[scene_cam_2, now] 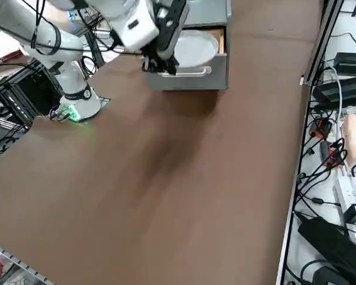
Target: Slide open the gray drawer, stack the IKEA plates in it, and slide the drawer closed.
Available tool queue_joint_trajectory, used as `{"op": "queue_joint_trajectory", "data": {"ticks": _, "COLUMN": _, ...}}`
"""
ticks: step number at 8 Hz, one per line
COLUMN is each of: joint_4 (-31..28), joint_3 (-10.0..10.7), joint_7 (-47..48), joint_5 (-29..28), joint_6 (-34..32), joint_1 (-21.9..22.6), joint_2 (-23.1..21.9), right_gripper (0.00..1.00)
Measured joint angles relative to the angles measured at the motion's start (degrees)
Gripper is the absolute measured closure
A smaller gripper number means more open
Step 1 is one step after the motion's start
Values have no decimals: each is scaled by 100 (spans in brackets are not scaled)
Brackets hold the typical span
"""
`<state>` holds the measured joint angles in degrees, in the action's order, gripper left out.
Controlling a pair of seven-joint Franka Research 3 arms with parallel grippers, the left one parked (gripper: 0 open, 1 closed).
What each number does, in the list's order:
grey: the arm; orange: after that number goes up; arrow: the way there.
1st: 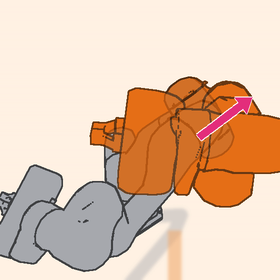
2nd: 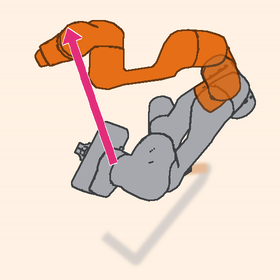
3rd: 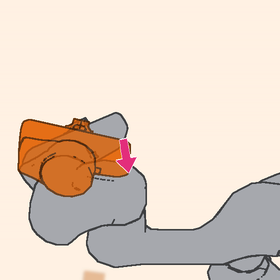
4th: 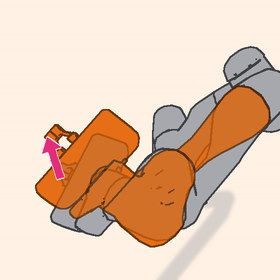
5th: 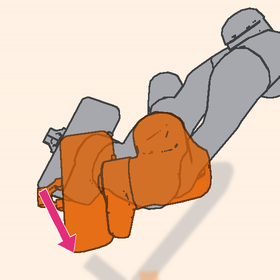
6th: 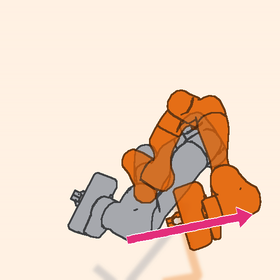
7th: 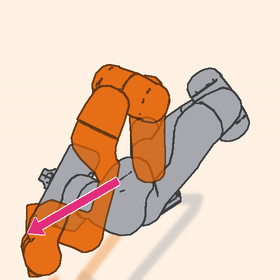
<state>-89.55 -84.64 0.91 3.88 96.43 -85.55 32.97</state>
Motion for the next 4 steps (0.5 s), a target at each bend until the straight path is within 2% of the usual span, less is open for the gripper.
{"op": "queue_joint_trajectory", "data": {"ticks": 1, "joint_4": -238, "joint_3": -399, "joint_7": 279, "joint_5": 6, "joint_6": -17, "joint_1": -22, "joint_2": -99, "right_gripper": 100}}
{"op": "queue_joint_trajectory", "data": {"ticks": 2, "joint_4": -472, "joint_3": -704, "joint_7": 526, "joint_5": 8, "joint_6": -15, "joint_1": -3, "joint_2": -312, "right_gripper": 100}}
{"op": "queue_joint_trajectory", "data": {"ticks": 3, "joint_4": -703, "joint_3": -939, "joint_7": 672, "joint_5": 8, "joint_6": 0, "joint_1": 22, "joint_2": -619, "right_gripper": 100}}
{"op": "queue_joint_trajectory", "data": {"ticks": 4, "joint_4": -908, "joint_3": -1092, "joint_7": 746, "joint_5": 9, "joint_6": 34, "joint_1": 28, "joint_2": -918, "right_gripper": 100}}
